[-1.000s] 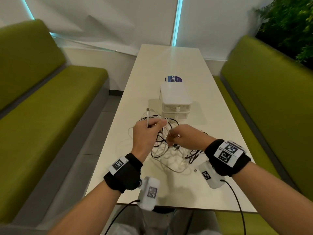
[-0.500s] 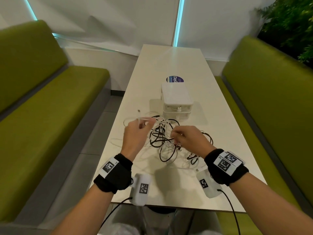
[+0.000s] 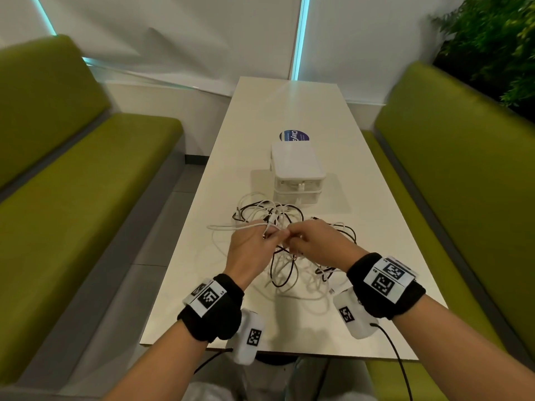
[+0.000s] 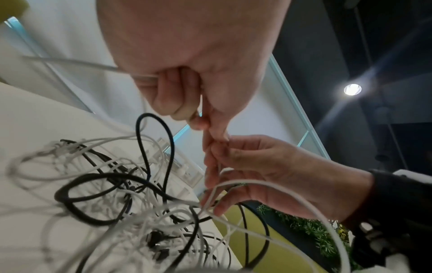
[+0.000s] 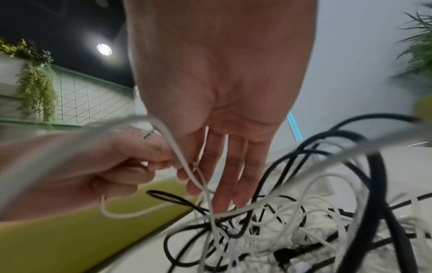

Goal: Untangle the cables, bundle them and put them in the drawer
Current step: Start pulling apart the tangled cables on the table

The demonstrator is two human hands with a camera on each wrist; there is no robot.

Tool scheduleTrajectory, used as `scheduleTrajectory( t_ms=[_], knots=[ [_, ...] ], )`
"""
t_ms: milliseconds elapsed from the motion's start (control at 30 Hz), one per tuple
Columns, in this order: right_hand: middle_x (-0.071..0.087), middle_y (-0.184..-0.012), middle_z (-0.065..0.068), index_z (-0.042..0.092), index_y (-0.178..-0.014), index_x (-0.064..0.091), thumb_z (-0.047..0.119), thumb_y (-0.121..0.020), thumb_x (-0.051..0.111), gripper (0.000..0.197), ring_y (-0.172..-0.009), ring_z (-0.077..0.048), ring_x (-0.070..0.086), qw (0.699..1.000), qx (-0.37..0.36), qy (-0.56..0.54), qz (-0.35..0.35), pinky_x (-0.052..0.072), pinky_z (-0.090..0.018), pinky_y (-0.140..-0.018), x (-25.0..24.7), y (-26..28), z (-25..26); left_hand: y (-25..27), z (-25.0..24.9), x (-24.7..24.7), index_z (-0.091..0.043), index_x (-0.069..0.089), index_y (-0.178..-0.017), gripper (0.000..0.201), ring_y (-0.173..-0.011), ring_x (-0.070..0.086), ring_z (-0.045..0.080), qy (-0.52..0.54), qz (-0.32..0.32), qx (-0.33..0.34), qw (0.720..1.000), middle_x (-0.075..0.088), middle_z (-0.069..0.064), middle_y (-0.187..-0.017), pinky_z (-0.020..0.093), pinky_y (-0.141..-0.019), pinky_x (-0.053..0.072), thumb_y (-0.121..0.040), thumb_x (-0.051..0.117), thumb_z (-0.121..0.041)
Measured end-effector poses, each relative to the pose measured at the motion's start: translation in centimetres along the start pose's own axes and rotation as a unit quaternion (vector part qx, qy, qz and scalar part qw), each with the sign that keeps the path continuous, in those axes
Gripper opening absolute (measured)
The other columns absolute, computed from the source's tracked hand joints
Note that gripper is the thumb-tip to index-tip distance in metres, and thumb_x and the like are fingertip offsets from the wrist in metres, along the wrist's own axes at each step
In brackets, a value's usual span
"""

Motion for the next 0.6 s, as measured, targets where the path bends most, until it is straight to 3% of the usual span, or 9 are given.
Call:
scheduleTrajectory(
  t_ms=[100,200,300,367,433,467,533,567,600],
  knots=[
    [0.065,-0.078,0.009,0.033,-0.070,0.056,0.018,-0.094,0.055,0.028,-0.074,-0.012,0.058,0.999,0.010,0.046,0.024,0.041,-0.027,-0.067,1.2,-0.3,-1.1,-0.1,0.2,-1.2,-0.012,0.073,-0.070,0.028,-0.076,0.058,0.004,0.063,-0.061,-0.010,0.996,0.066,-0.001,-0.071,0.010,-0.069,0.038,-0.088,0.069,-0.034],
    [0.067,-0.080,0.005,0.027,-0.076,0.061,0.024,-0.096,0.057,0.020,-0.078,-0.015,0.059,0.998,0.023,0.046,0.028,0.045,-0.030,-0.070,1.4,-0.4,-1.6,-0.4,0.8,-1.7,-0.017,0.074,-0.070,0.026,-0.082,0.062,0.006,0.085,-0.069,-0.032,0.993,0.069,-0.005,-0.076,0.019,-0.075,0.043,-0.087,0.067,-0.035],
    [0.054,-0.070,0.013,0.027,-0.076,0.063,0.026,-0.096,0.060,0.020,-0.070,-0.010,0.051,0.996,0.028,0.070,0.041,0.039,-0.027,-0.063,1.3,-0.8,-1.4,0.0,0.4,-2.8,-0.025,0.076,-0.071,0.021,-0.089,0.065,0.004,0.167,-0.113,-0.037,0.979,0.073,-0.009,-0.080,0.025,-0.082,0.047,-0.089,0.067,-0.033],
    [0.054,-0.072,0.012,0.020,-0.087,0.071,0.027,-0.095,0.062,0.013,-0.072,-0.009,0.050,0.995,0.032,0.086,0.042,0.036,-0.024,-0.062,1.3,-1.0,-1.4,0.4,-0.6,-4.4,-0.023,0.076,-0.075,0.021,-0.089,0.067,0.004,0.208,-0.175,-0.008,0.962,0.074,-0.009,-0.081,0.021,-0.081,0.048,-0.092,0.064,-0.029],
    [0.060,-0.079,0.006,0.016,-0.093,0.073,0.028,-0.094,0.062,0.015,-0.076,-0.013,0.054,0.995,0.039,0.086,0.042,0.039,-0.025,-0.068,1.3,-1.0,-1.7,0.2,-0.8,-5.6,-0.019,0.075,-0.076,0.024,-0.090,0.068,0.003,0.255,-0.223,-0.007,0.941,0.074,-0.008,-0.082,0.015,-0.077,0.046,-0.094,0.062,-0.027],
    [0.064,-0.080,0.004,0.016,-0.091,0.073,0.028,-0.094,0.061,0.017,-0.077,-0.015,0.057,0.995,0.039,0.083,0.043,0.042,-0.027,-0.070,1.3,-1.0,-1.8,-0.1,-0.4,-6.0,-0.017,0.075,-0.077,0.025,-0.091,0.068,0.008,0.273,-0.234,-0.025,0.933,0.074,-0.008,-0.084,0.018,-0.076,0.047,-0.095,0.061,-0.028],
    [0.069,-0.079,0.000,0.014,-0.084,0.072,0.028,-0.095,0.059,0.022,-0.076,-0.017,0.061,0.995,0.033,0.086,0.033,0.045,-0.029,-0.069,1.3,-0.8,-2.0,-0.9,0.8,-5.9,-0.017,0.075,-0.083,0.026,-0.095,0.063,0.029,0.278,-0.200,-0.077,0.936,0.072,-0.005,-0.084,0.038,-0.075,0.049,-0.096,0.059,-0.033],
    [0.069,-0.077,-0.001,0.014,-0.080,0.071,0.029,-0.096,0.058,0.025,-0.074,-0.018,0.062,0.995,0.034,0.089,0.021,0.044,-0.029,-0.067,1.1,-0.8,-2.2,-1.2,1.4,-5.4,-0.020,0.075,-0.087,0.025,-0.093,0.064,0.030,0.259,-0.158,-0.093,0.948,0.072,-0.004,-0.085,0.039,-0.075,0.051,-0.095,0.059,-0.037],
    [0.069,-0.075,-0.001,0.015,-0.077,0.069,0.029,-0.096,0.057,0.026,-0.073,-0.017,0.062,0.996,0.038,0.086,0.008,0.044,-0.029,-0.066,0.9,-0.8,-2.4,-1.4,1.6,-4.6,-0.022,0.075,-0.089,0.025,-0.088,0.068,0.020,0.222,-0.101,-0.098,0.965,0.073,-0.005,-0.083,0.033,-0.074,0.052,-0.093,0.060,-0.042]
  ],
)
Point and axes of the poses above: each hand's wrist, its own y-axis away from the middle knuckle, its own x-axis out of the palm, z = x × y, the point moved 6 cm from there along -y, towards the middle knuckle
